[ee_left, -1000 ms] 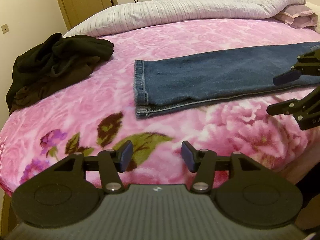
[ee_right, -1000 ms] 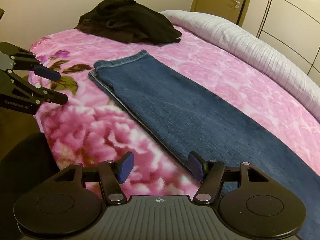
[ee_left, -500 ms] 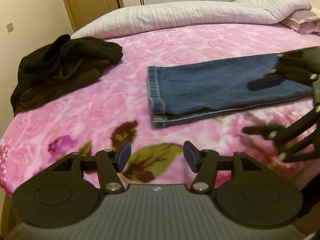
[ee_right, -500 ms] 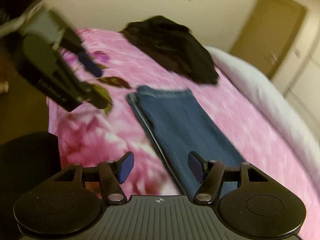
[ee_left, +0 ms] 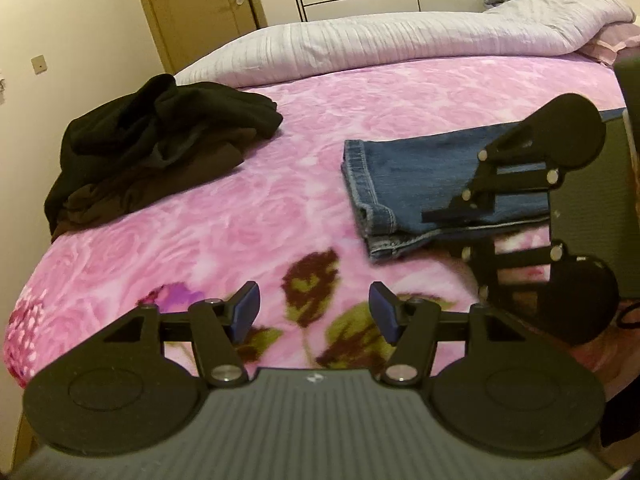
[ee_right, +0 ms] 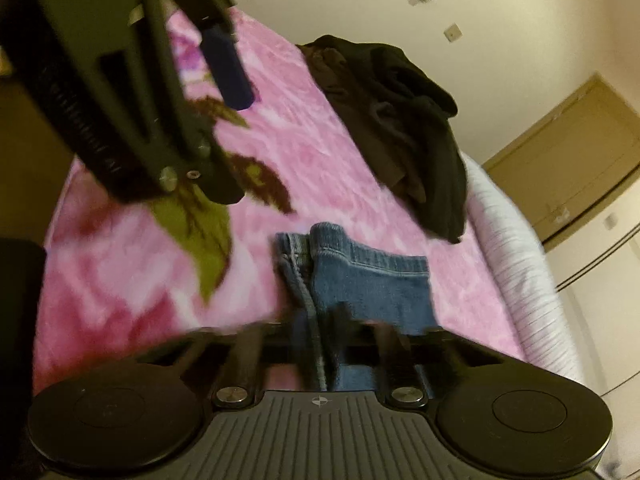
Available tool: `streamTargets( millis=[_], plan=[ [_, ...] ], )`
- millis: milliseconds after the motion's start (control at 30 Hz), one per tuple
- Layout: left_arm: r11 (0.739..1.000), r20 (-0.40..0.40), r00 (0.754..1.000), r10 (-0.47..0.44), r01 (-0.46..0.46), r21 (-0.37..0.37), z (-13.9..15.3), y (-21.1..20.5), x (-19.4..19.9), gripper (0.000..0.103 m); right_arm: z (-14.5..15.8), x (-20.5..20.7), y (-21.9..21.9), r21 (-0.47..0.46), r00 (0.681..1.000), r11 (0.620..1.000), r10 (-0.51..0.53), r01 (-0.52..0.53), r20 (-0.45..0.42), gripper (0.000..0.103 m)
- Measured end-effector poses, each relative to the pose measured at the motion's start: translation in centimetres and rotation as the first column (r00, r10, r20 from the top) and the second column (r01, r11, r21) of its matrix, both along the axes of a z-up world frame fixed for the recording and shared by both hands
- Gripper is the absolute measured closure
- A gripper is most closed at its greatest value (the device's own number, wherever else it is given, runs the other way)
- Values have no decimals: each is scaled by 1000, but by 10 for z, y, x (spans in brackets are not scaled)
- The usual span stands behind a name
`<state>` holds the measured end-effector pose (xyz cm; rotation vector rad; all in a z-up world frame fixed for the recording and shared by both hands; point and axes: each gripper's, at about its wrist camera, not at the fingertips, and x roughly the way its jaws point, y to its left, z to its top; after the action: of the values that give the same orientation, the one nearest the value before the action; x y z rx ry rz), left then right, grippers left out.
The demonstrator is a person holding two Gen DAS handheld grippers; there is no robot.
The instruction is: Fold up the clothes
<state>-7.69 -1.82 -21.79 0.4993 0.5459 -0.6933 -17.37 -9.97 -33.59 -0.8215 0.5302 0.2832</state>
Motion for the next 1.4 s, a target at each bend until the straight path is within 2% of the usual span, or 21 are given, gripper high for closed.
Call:
streamTargets(
  millis=[67,133,200,233,300,400,500,600,633,700,733,800,833,933,1000,1033,1100,1167,1233,1333,1400],
  plan=[
    [1000,16,1000,-1,1,-11,5,1,-3,45,22,-9,-15,117,999,993,-31,26,41,99],
    [999,28,1000,0,1,-36,12,-1,-7,44,57,-25,-46,288,989,955,-106,74,99,99],
    [998,36,999,-5,8,-62,18,-6,-11,44,97,-46,-86,473,965,873,-215,120,151,99],
    [997,42,999,-12,15,-73,20,-11,-13,44,114,-62,-113,560,942,816,-286,144,175,99],
    [994,46,998,-44,48,-96,24,-24,-19,43,136,-104,-172,713,872,676,-448,187,196,99],
    [986,41,991,-128,132,-104,27,-57,-29,42,137,-165,-254,863,726,439,-675,251,133,99],
    [965,48,969,-244,247,-91,29,-99,-46,42,104,-217,-320,924,564,195,-826,327,-25,99],
    [923,29,929,-369,370,-104,30,-152,-63,41,49,-242,-377,905,455,-57,-850,421,-265,98],
    [909,26,914,-405,405,-100,29,-170,-69,41,35,-247,-389,890,439,-117,-837,440,-327,97],
    [877,25,880,-474,474,-82,30,-206,-82,41,15,-261,-406,876,431,-228,-800,425,-417,96],
    [860,24,863,-505,506,-73,29,-223,-88,41,8,-267,-413,869,430,-267,-785,416,-446,95],
    [828,20,829,-558,559,-55,28,-255,-95,41,10,-268,-411,880,435,-256,-792,401,-429,93],
    [817,18,819,-574,574,-46,26,-268,-98,41,11,-270,-413,883,438,-266,-790,386,-429,89],
    [791,-15,791,-612,612,-19,16,-300,-100,41,11,-272,-420,884,441,-333,-774,327,-455,88],
    [778,-37,778,-627,628,10,6,-318,-100,42,11,-266,-424,881,433,-345,-774,324,-462,91],
    [774,-26,774,-632,633,18,3,-323,-102,42,11,-265,-426,878,426,-348,-775,327,-466,96],
    [768,16,768,-640,640,20,1,-328,-106,46,20,-277,-425,888,416,-347,-791,301,-449,97],
    [757,36,757,-653,653,4,1,-332,-109,45,31,-288,-424,904,399,-308,-820,297,-411,97],
    [749,7,749,-663,663,20,-7,-342,-109,45,32,-286,-427,897,392,-281,-825,341,-407,97],
    [739,-40,745,-666,666,102,-31,-361,-107,42,15,-281,-440,846,405,-343,-762,408,-505,97],
    [741,-48,747,-663,664,94,-39,-363,-103,40,25,-289,-438,849,400,-325,-774,416,-492,92]
  ],
)
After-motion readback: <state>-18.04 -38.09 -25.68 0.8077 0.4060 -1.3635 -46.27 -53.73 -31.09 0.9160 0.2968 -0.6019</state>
